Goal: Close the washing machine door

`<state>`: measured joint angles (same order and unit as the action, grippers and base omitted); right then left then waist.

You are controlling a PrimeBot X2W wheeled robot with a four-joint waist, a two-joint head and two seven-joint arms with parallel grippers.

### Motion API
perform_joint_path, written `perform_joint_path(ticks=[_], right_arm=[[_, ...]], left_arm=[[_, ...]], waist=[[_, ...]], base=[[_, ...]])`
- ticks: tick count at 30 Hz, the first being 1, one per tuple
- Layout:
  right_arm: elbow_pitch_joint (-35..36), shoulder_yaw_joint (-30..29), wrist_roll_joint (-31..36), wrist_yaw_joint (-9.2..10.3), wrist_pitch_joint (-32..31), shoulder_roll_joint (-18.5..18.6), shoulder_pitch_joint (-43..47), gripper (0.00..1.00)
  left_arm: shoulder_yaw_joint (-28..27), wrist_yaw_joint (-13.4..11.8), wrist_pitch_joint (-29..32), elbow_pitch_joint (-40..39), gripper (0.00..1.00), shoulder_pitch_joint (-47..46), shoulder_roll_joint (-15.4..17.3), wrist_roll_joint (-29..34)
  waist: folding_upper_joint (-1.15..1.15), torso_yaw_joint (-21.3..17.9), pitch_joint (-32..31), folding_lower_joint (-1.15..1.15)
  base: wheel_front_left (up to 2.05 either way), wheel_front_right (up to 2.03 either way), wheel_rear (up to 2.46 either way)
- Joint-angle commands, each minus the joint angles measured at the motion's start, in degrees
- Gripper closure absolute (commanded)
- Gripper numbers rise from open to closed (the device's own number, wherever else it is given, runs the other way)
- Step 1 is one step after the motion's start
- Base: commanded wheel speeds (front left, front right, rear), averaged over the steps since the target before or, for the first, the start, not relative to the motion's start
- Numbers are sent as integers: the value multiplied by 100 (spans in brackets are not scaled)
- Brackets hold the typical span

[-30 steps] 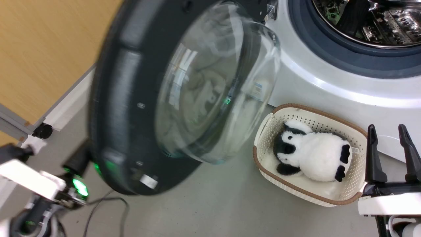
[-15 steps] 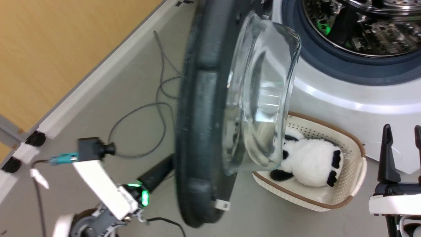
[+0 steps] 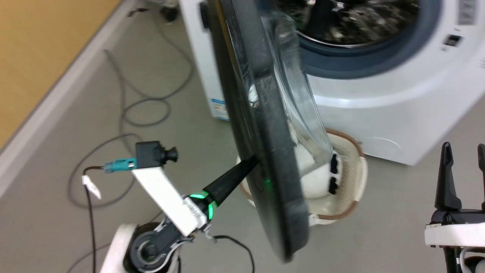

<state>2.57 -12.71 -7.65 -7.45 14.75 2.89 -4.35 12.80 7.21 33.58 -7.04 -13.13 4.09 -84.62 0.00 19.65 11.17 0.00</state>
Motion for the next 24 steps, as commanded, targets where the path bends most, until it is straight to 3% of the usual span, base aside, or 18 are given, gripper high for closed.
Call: perform_joint_path(ticks=[1,15,24], right_arm=[[9,18,-45,-3,25,-2,-67,0],[-16,175,-50,-3,25,-2,-278,0],[-48,297,-154,-3,25,-2,-302,0]], left_arm=[[119,27,-101,55,100,-148,-54,4],[1053,27,-1725,1183,100,-1049,-92,283],[1809,27,-2718,2188,100,-1776,-112,235]], waist=[[0,-363,57,0],[0,-1526,265,0],[0,-1925,398,0]], base=[[0,0,0],[0,0,0],[0,0,0]])
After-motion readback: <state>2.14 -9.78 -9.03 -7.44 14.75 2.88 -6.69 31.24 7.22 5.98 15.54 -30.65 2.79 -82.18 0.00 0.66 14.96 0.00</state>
